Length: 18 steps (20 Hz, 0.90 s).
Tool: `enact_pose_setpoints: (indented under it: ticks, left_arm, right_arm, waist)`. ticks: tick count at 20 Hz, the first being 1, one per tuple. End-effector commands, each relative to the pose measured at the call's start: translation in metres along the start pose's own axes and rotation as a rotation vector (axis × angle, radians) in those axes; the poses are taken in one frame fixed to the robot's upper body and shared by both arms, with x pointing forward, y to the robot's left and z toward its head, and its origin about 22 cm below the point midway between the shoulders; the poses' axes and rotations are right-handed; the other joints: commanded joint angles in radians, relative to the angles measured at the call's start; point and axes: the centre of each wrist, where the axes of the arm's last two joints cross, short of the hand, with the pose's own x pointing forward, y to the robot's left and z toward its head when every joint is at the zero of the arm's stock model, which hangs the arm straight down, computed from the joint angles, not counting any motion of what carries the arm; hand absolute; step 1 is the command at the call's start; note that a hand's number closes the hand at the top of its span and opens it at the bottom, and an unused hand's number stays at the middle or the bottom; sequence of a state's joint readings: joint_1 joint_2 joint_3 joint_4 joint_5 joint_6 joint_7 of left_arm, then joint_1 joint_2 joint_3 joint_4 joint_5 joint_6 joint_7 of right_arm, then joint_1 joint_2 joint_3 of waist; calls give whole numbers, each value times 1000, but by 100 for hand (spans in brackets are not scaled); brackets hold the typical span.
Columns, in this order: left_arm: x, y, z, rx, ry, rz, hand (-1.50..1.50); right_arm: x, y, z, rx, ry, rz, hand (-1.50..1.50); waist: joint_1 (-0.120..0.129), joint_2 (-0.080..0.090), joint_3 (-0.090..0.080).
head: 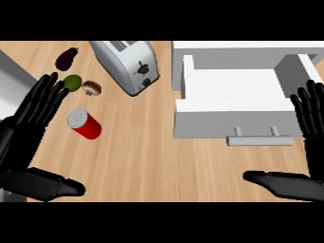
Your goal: Pick up the can, place it into the drawer and close the drawer
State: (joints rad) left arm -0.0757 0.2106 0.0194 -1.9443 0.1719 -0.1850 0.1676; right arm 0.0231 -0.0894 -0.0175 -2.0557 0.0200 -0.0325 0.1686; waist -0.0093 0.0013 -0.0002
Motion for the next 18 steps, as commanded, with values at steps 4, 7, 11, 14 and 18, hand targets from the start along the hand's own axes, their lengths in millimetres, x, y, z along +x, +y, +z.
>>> enact_pose_setpoints:
  ticks: [4,7,11,14,18]
  left_arm:
    - [14,15,-13,-43,99,3,-150]
    - [12,10,-3,-39,106,29,-150]
    - [24,9,-8,30,130,61,-150]
    - [15,37,13,16,152,15,-150]
    - [-1,25,-16,75,146,31,-150]
  right_arm:
    - [0,-16,16,-49,83,-4,-150]
    - [1,-32,34,-46,88,22,-150]
    - [-19,-32,48,-38,90,8,-150]
    - [-3,-28,21,-44,88,5,-150]
    - [-25,-29,50,-40,86,10,-150]
  waist:
    - [6,-2,0]
    - [6,-3,0]
    - [6,-3,1]
    - [10,-2,0]
    - [3,-2,0]
